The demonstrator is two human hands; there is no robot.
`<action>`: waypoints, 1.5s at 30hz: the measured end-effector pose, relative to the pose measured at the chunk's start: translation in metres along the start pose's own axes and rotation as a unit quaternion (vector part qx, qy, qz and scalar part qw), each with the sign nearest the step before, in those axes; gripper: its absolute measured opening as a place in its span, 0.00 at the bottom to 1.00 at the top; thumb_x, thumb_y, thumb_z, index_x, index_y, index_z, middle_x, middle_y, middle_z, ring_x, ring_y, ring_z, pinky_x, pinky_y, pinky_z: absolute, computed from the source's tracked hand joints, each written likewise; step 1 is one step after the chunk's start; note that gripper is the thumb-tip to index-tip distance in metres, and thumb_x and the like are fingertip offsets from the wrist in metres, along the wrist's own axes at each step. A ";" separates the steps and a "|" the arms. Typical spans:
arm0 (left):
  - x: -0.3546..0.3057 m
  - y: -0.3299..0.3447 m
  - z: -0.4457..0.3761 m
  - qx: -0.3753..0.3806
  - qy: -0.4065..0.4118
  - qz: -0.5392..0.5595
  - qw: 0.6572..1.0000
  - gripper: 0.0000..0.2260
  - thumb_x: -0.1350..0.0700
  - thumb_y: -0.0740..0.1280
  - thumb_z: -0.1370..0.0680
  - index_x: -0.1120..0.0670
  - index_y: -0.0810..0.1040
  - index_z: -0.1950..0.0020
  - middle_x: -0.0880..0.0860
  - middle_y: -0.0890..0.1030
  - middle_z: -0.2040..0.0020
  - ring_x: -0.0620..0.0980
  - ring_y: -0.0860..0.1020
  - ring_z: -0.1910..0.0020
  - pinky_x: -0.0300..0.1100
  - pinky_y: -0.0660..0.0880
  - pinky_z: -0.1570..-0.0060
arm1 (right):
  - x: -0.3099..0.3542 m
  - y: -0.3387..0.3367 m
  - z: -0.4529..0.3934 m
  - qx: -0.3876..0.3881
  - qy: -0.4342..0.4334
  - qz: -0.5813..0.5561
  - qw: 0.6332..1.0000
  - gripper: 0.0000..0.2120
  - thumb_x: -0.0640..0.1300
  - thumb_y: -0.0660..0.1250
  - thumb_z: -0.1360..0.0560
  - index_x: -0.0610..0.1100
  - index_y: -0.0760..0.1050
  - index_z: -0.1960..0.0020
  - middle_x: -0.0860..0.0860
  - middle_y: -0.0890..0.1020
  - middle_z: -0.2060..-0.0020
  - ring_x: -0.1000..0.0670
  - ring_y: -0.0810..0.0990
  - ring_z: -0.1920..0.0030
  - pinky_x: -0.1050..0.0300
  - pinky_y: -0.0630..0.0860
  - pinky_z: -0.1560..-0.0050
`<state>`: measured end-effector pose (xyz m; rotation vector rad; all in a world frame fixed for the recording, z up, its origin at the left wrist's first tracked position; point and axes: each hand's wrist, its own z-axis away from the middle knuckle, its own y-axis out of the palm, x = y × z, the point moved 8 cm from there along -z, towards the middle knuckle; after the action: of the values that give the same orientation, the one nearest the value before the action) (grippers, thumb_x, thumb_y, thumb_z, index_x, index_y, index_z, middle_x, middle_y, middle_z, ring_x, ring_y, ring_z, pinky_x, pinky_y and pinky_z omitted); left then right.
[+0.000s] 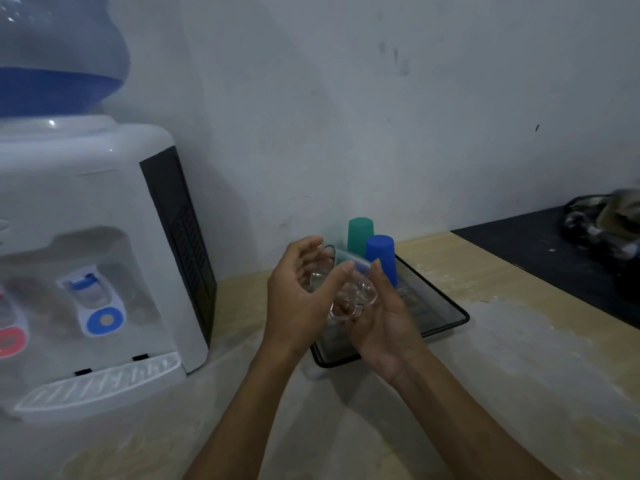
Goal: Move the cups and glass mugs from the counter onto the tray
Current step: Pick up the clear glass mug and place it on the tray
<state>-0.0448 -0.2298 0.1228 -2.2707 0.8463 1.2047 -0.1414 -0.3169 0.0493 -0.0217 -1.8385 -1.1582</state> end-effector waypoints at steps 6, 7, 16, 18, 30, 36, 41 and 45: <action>0.009 0.000 0.000 -0.027 -0.014 0.011 0.999 0.32 0.37 0.76 0.31 0.48 0.76 0.30 0.46 0.85 0.43 0.41 0.84 0.43 0.47 0.83 0.40 | -0.012 0.007 0.004 -0.001 0.003 -0.048 0.999 0.22 0.51 0.72 0.24 0.44 0.82 0.32 0.42 0.84 0.37 0.44 0.81 0.38 0.47 0.73 0.33; 0.012 0.001 -0.001 -0.022 -0.019 0.013 1.000 0.34 0.36 0.76 0.31 0.48 0.75 0.29 0.46 0.85 0.43 0.41 0.84 0.43 0.46 0.82 0.40 | -0.011 0.006 0.004 -0.008 0.002 -0.048 0.999 0.23 0.50 0.72 0.24 0.44 0.81 0.31 0.42 0.84 0.37 0.44 0.81 0.38 0.46 0.74 0.33; 0.096 -0.047 0.002 -0.124 -0.148 -0.009 0.981 0.22 0.36 0.66 0.20 0.51 0.79 0.37 0.49 0.85 0.46 0.45 0.84 0.48 0.39 0.79 0.49 | 0.012 -0.014 0.002 -0.078 -0.033 -0.100 0.991 0.25 0.50 0.77 0.26 0.39 0.78 0.33 0.39 0.85 0.38 0.38 0.85 0.38 0.39 0.79 0.36; 0.123 -0.059 0.010 -0.139 -0.188 -0.021 0.972 0.18 0.41 0.66 0.18 0.54 0.79 0.37 0.51 0.85 0.47 0.48 0.84 0.48 0.43 0.80 0.48 | 0.018 -0.023 -0.001 -0.090 -0.031 -0.124 0.988 0.27 0.48 0.75 0.23 0.37 0.74 0.29 0.36 0.83 0.35 0.34 0.84 0.37 0.36 0.77 0.33; 0.151 -0.072 0.013 -0.163 -0.198 -0.046 0.965 0.06 0.52 0.71 0.21 0.52 0.80 0.45 0.46 0.83 0.55 0.42 0.81 0.55 0.35 0.74 0.58 | 0.072 -0.036 -0.004 -0.129 -0.149 0.401 0.895 0.35 0.56 0.79 0.33 0.46 0.74 0.30 0.51 0.88 0.49 0.45 0.89 0.50 0.53 0.85 0.56; 0.154 -0.067 0.010 -0.169 -0.192 -0.065 0.964 0.06 0.50 0.70 0.21 0.51 0.81 0.47 0.42 0.83 0.58 0.40 0.81 0.59 0.39 0.77 0.59 | 0.067 0.002 -0.057 -0.002 -0.101 0.699 0.708 0.34 0.59 0.84 0.39 0.55 0.76 0.37 0.57 0.84 0.49 0.55 0.87 0.52 0.61 0.84 0.54; 0.153 -0.071 0.011 -0.186 -0.184 -0.060 0.963 0.03 0.52 0.70 0.21 0.51 0.81 0.52 0.43 0.82 0.60 0.40 0.80 0.60 0.39 0.77 0.60 | 0.028 0.031 -0.117 0.103 -0.081 0.820 0.557 0.36 0.55 0.85 0.38 0.52 0.76 0.34 0.57 0.82 0.49 0.53 0.83 0.49 0.72 0.73 0.55; 0.153 -0.072 0.010 -0.187 -0.186 -0.062 0.963 0.03 0.52 0.70 0.21 0.50 0.80 0.54 0.45 0.82 0.59 0.43 0.80 0.58 0.38 0.75 0.60 | 0.007 0.030 -0.145 0.132 -0.058 0.844 0.517 0.37 0.51 0.85 0.36 0.47 0.76 0.30 0.47 0.83 0.38 0.47 0.81 0.41 0.58 0.76 0.44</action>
<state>0.0654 -0.2197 -0.0051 -2.2197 0.3508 1.7760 -0.0322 -0.4066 0.0929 -1.3970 -1.0886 0.5763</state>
